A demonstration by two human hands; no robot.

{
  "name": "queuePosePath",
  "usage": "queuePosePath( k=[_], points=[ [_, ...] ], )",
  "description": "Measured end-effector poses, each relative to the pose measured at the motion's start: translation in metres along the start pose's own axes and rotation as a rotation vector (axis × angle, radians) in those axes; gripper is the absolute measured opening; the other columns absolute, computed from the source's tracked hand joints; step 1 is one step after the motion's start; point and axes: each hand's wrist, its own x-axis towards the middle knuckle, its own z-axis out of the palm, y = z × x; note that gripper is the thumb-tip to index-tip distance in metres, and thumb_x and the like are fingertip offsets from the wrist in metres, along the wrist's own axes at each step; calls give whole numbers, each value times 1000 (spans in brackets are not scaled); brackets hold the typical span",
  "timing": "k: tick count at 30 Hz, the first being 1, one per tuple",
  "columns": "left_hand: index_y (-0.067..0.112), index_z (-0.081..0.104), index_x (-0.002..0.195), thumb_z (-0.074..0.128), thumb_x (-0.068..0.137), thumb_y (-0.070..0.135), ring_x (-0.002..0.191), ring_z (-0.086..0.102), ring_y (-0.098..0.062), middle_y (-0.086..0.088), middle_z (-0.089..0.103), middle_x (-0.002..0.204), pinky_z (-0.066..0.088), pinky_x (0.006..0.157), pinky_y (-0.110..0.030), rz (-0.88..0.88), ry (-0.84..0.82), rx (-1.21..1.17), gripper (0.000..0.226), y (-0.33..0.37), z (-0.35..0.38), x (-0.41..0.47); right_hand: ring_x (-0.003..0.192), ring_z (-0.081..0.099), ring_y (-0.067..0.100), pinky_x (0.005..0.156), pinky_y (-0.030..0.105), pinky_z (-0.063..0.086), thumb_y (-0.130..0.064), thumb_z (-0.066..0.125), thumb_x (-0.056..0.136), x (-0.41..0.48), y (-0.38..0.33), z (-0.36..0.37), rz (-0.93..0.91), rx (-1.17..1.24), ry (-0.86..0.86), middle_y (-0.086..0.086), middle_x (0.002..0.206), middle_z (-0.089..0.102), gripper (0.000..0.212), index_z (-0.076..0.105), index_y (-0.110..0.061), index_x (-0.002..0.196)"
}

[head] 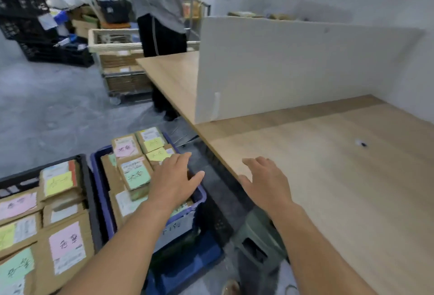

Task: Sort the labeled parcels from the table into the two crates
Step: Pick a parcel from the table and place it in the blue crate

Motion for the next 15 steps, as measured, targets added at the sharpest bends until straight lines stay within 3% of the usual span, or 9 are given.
queuePosePath(
  k=[8,15],
  points=[
    [20,36,144,46,92,54,129,41,-20,2,46,142,36,105,-36,262,-36,-25,63,87,17,-23,124,44,16,100,29,38,-38,42,99,-73,63,-54,194,-80,73,-7,137,53,47,40,-27,144],
    [20,40,142,46,92,54,129,42,-18,2,48,139,34,106,-33,438,-72,-22,60,180,47,-60,121,48,16,96,28,38,-39,43,99,-158,134,-86,359,-90,156,-6,132,55,45,43,-27,143]
  ],
)
